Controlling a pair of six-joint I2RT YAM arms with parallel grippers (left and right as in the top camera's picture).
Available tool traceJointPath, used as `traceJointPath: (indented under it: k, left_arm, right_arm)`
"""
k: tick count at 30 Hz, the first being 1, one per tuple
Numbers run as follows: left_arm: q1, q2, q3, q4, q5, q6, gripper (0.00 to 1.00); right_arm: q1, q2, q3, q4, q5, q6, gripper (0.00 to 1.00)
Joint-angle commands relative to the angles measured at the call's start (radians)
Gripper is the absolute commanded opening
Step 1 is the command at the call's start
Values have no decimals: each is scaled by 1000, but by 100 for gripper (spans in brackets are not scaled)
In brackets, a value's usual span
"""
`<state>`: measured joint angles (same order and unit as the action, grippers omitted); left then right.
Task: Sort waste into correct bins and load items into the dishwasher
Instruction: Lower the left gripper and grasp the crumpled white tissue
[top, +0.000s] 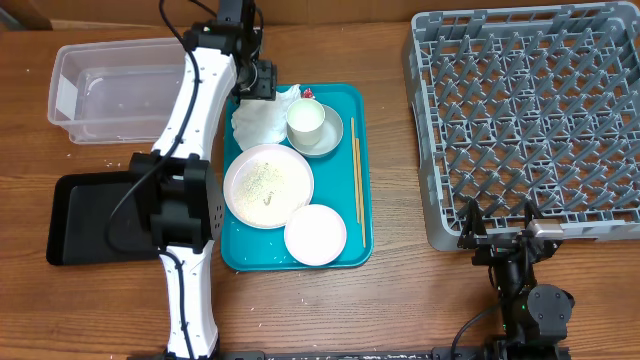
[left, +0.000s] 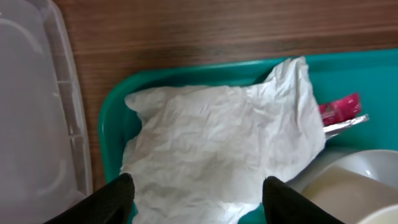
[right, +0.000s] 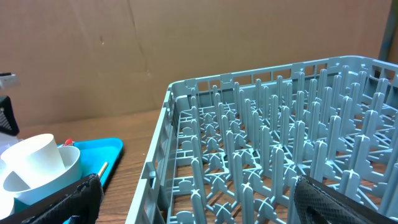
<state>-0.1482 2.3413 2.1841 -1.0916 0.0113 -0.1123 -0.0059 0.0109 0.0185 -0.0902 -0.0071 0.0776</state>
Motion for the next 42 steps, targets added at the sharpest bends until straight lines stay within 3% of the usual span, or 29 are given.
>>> traceJointPath:
  k: [1,5,10,16,27,28,29,32,42]
  left_arm:
    - [3,4,-80,13,5,4,69]
    - [3,4,-150,27,8,3,64]
    - [3,4,-159,26,8,4,32]
    - [4,3,-145,27,8,3,4]
    - [3,1,-31,-30,8,-15,4]
    - [3,1,-9,-31,8,-26,13]
    - [4,1,8,-30,8,-32,28]
    - [4,1,30,-3,8,-41,56]
    - [3,21,-103,71,16,-102,64]
  right_arm:
    - [0,-8,-10,5,6,-3,100]
    - [0,-8,-10,6,6,-3,100]
    - [0,-8,-10,6,6,-3,100]
    - [0,-8,-10,6,6,-3,100]
    - [0,-8,-10,5,6,-3,100]
    - [0,-8,-10,6,6,-3,100]
    - [0,-8,-10,6,6,-3,100]
    - [0,-8,-10,6,6,-3,100]
    - [0,-8,-10,6,6,-3,100]
